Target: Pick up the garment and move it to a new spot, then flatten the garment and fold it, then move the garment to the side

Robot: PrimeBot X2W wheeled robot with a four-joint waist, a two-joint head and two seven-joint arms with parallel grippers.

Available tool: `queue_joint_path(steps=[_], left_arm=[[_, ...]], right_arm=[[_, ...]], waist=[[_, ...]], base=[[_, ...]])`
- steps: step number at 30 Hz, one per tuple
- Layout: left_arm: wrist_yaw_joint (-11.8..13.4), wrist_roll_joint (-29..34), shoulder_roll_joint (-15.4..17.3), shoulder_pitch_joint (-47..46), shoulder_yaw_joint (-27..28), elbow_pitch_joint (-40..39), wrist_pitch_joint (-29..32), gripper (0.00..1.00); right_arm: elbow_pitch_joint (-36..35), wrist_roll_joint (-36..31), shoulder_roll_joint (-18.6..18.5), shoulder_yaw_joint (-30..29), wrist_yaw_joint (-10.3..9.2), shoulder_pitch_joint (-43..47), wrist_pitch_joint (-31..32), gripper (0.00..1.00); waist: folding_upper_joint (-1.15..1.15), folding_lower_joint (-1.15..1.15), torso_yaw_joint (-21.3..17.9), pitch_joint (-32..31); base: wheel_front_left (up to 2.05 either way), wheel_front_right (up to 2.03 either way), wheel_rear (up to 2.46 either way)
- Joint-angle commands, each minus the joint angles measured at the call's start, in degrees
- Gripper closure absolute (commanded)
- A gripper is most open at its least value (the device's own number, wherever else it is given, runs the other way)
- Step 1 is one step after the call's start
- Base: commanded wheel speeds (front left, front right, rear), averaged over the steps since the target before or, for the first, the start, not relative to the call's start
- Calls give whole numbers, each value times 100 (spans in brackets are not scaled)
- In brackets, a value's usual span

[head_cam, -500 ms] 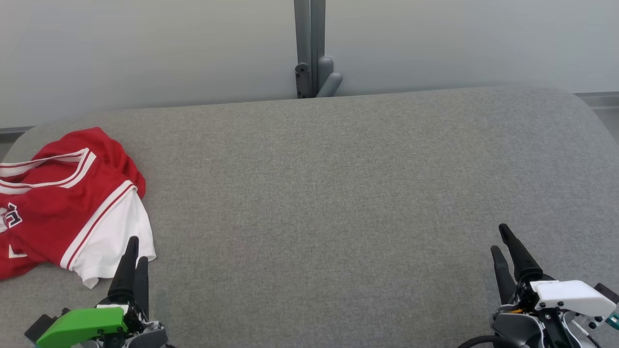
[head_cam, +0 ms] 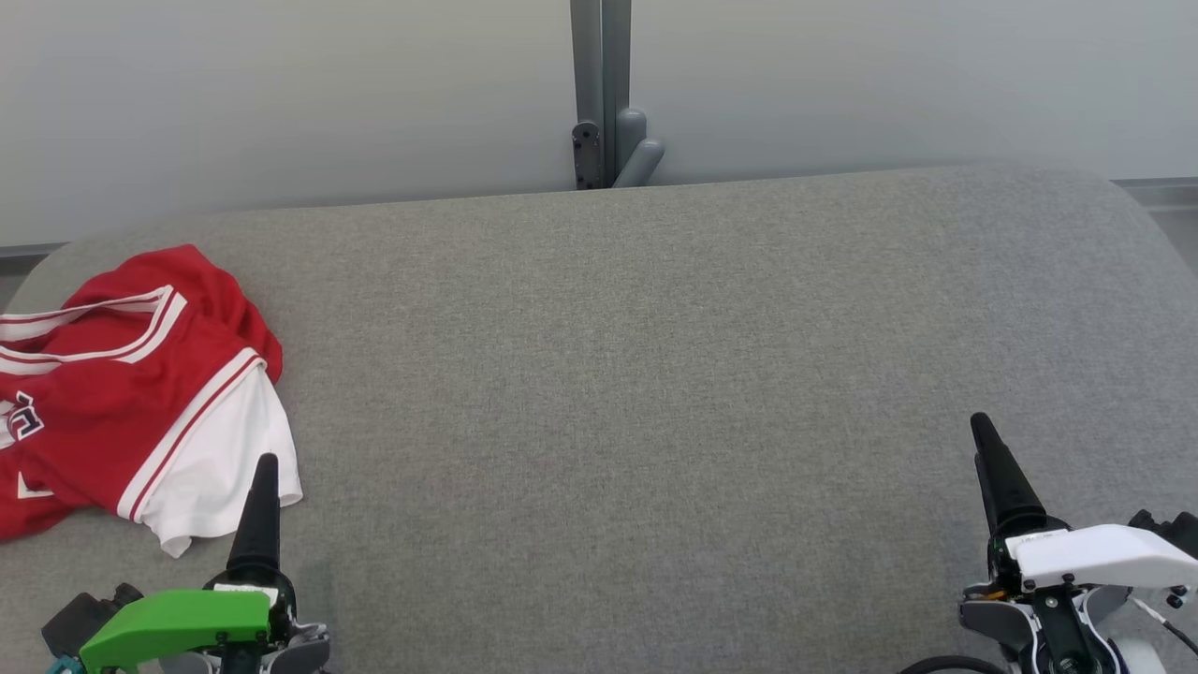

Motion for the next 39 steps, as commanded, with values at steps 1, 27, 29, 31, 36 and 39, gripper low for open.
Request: queue_joint_path(steps=[1, 27, 29, 31, 36, 39], left_arm=[[22, 244, 27, -37, -3, -151, -62, 0], [50, 3620, 115, 103, -350, -396, -656, 0], [59, 3773, 122, 116, -374, -409, -696, 0], [67, 3937, 127, 138, -396, -419, -730, 0], [97, 4284, 136, 186, -420, -443, -823, 0], [101, 4473, 136, 213, -427, -451, -871, 0]], right_arm=[[-173, -339, -32, 16, 2, -23, -70, 0], [-587, -3731, -52, 290, 3, 137, -669, 0], [-594, -3886, -54, 298, 3, 144, -705, 0], [-610, -4035, -54, 309, 3, 154, -740, 0], [-643, -4422, -58, 325, 3, 196, -831, 0], [-664, -4631, -60, 338, 3, 230, -882, 0]], waist=[[9, -1, 2, 1], [24, -1, 14, 10], [25, -1, 16, 13], [26, -1, 19, 16], [29, -2, 27, 20], [30, -2, 30, 20]], base=[[0, 0, 0], [0, 0, 0], [0, 0, 0], [0, 0, 0], [0, 0, 0], [0, 0, 0]])
